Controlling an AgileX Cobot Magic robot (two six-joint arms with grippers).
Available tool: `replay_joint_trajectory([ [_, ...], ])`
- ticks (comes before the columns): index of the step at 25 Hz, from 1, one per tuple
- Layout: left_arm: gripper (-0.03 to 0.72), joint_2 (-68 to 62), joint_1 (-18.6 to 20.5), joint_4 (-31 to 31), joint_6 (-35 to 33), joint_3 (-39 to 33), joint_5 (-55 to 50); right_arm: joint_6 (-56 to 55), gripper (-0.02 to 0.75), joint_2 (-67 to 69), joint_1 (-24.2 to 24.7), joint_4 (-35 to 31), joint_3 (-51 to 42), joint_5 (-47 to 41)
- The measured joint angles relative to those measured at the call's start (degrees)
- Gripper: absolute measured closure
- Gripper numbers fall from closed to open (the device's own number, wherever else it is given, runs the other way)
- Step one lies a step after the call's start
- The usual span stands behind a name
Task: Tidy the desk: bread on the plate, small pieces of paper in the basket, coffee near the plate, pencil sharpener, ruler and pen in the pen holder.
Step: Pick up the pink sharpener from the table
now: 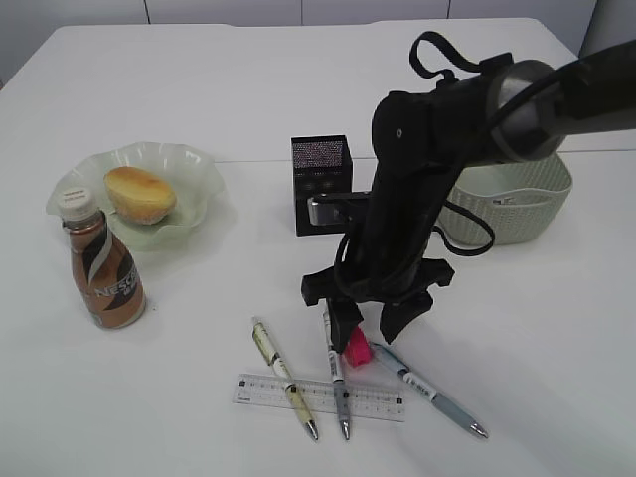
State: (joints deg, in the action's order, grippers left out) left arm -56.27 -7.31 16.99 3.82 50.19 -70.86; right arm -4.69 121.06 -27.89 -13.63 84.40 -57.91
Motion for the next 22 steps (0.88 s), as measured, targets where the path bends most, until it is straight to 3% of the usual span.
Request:
replay_joint_trajectory([
  [22, 0.316, 0.0, 0.0, 0.0, 0.0, 0.0, 0.0, -0.1, 0.251, 1.4, -0.3, 1.0, 0.1, 0.3],
])
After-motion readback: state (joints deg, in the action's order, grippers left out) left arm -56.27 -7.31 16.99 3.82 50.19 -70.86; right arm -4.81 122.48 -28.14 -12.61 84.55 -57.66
